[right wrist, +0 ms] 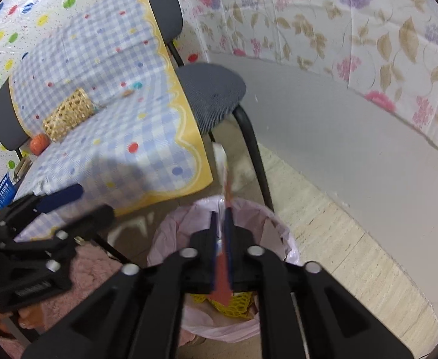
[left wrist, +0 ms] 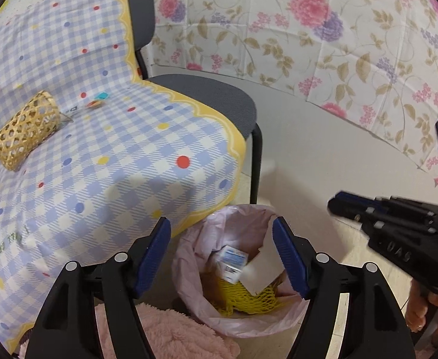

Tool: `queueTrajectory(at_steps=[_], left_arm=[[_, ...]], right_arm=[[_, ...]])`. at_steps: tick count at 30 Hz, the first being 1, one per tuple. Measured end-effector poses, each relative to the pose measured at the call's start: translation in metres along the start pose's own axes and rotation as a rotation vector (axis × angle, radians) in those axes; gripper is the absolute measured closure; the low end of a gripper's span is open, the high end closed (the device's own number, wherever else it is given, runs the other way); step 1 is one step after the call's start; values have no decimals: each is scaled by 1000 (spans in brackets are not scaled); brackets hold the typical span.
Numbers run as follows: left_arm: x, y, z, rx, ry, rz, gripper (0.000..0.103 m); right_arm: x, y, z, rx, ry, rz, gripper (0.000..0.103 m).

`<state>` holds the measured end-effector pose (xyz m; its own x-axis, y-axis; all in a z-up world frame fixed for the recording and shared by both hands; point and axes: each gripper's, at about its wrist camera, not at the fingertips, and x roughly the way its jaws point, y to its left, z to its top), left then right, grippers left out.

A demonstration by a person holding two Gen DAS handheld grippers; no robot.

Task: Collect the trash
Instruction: 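Open both tools over the bin to drop the sheath and paper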

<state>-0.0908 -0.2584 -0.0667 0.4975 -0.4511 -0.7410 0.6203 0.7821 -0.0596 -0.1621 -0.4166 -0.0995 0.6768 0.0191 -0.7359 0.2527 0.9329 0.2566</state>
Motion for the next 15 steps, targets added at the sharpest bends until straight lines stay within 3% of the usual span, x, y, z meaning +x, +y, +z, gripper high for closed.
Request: queueTrajectory(at_steps=[2, 15], left_arm=[[-4, 5, 1, -11, -10, 8, 32], [-57, 48, -3, -95, -96, 86, 32]], right_arm=[[1, 2, -2, -9, 8, -6, 73], [-74, 29, 24, -46, -184, 1, 73]])
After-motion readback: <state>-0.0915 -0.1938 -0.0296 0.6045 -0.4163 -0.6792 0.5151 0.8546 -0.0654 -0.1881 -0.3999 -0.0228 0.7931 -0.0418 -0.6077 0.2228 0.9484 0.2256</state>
